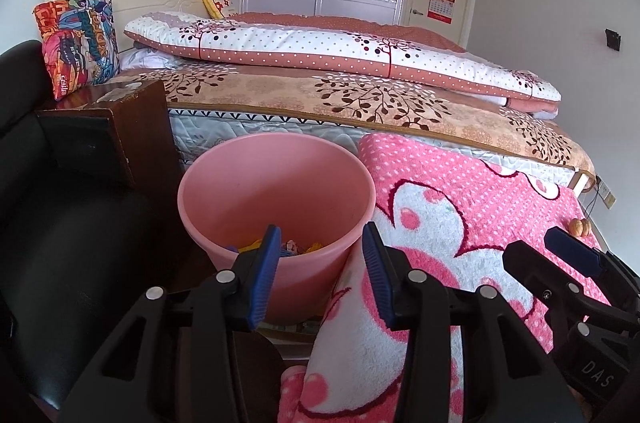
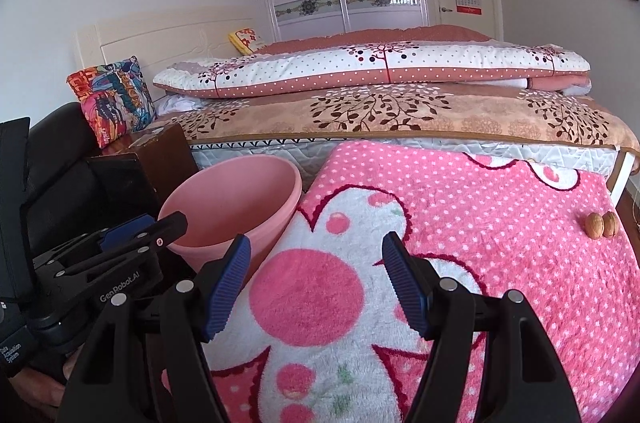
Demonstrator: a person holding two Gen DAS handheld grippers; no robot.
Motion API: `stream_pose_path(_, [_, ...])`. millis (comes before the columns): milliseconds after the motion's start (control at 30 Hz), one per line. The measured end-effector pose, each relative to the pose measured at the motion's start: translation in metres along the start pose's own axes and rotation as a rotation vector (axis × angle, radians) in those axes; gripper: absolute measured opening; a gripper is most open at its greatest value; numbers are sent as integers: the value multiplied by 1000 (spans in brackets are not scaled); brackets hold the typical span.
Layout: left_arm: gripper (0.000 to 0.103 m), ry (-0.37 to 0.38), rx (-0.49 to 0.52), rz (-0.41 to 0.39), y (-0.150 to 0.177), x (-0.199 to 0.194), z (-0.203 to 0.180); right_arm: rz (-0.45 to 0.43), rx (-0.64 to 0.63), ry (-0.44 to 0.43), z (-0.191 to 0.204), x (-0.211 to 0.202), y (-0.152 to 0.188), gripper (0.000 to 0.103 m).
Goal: Collect trash
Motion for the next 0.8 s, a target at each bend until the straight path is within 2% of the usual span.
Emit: stream_pose_path(800, [43, -18, 16, 0, 2, -3, -1, 2, 13, -15, -3, -1, -7, 67])
Point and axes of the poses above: each gripper's, at about its wrist camera, not at the fingertips, and x roughly the way its jaws point, z to its left, y to its underside, the point moved 1 cm from there along x, roughly the way its jaws point, and after that the axes turned 6 degrees about -z, right-handed, at the moved point
